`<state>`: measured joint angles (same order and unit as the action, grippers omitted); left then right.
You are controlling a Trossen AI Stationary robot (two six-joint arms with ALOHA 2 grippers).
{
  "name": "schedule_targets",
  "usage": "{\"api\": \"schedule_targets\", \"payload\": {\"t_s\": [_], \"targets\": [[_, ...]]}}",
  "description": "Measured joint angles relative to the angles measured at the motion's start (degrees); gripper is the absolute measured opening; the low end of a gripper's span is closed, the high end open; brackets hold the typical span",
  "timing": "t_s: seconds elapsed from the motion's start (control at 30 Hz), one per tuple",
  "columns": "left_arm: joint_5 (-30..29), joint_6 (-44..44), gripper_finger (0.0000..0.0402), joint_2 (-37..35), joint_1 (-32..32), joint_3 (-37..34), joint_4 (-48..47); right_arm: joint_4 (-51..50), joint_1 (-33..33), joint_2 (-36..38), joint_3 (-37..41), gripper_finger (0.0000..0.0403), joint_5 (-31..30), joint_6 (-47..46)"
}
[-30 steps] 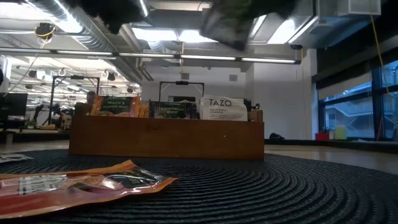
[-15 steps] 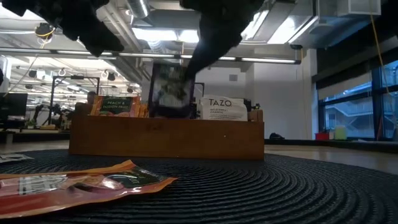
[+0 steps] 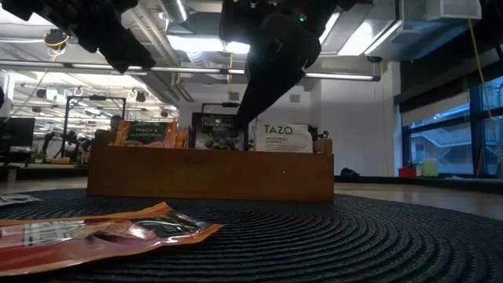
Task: Pick & Place Tea
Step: Put the black tea bag into the middle section of the wooden organizer, then put the orange tea bag into the left section of the wooden organizer
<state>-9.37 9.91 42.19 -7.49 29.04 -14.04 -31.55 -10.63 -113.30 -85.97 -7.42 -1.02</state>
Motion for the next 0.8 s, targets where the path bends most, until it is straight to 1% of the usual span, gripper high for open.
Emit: {"api": "schedule_targets", "payload": {"t_s": [0.1,0.2,0.27,0.37,0.43,0.5,0.6,0.7,0.8], "targets": [[0.00,0.02,0.0100,0.00,0.00,0.00,-0.03,-0.20,0.36,0.00,0.00,0.0031,0.00,-0.35],[0.01,0.02,0.0100,0.00,0.00,0.00,-0.02,-0.68,0.74,0.00,0.00,0.0066,-0.53,-1.57],[0.28,-0.34,0.0100,0.00,-0.02,0.00,0.02,-0.63,1.02,0.18,0.00,0.0091,-3.55,-3.10],[4.10,-4.19,0.0100,0.20,-1.00,0.00,0.54,-1.16,1.05,1.67,0.02,0.0120,-9.17,-7.21],[6.55,-5.92,0.0100,1.13,-3.04,0.00,2.39,-0.79,0.91,3.21,-0.02,0.0133,-9.68,-10.43],[6.95,-6.14,0.0100,2.46,-5.60,0.00,5.01,-1.02,0.03,4.16,-0.04,0.0140,-7.62,-12.67],[6.93,-6.21,0.0100,5.97,-9.49,0.00,8.04,-0.96,-2.27,4.26,0.00,0.0145,-2.08,-16.56],[6.96,-6.18,0.0100,10.47,-12.99,0.14,11.13,-0.70,-4.69,4.11,0.00,0.0146,2.58,-22.56],[6.75,-5.25,0.0100,15.97,-16.83,2.61,11.75,-0.23,-7.12,3.60,0.04,0.0146,4.69,-27.90]]}}
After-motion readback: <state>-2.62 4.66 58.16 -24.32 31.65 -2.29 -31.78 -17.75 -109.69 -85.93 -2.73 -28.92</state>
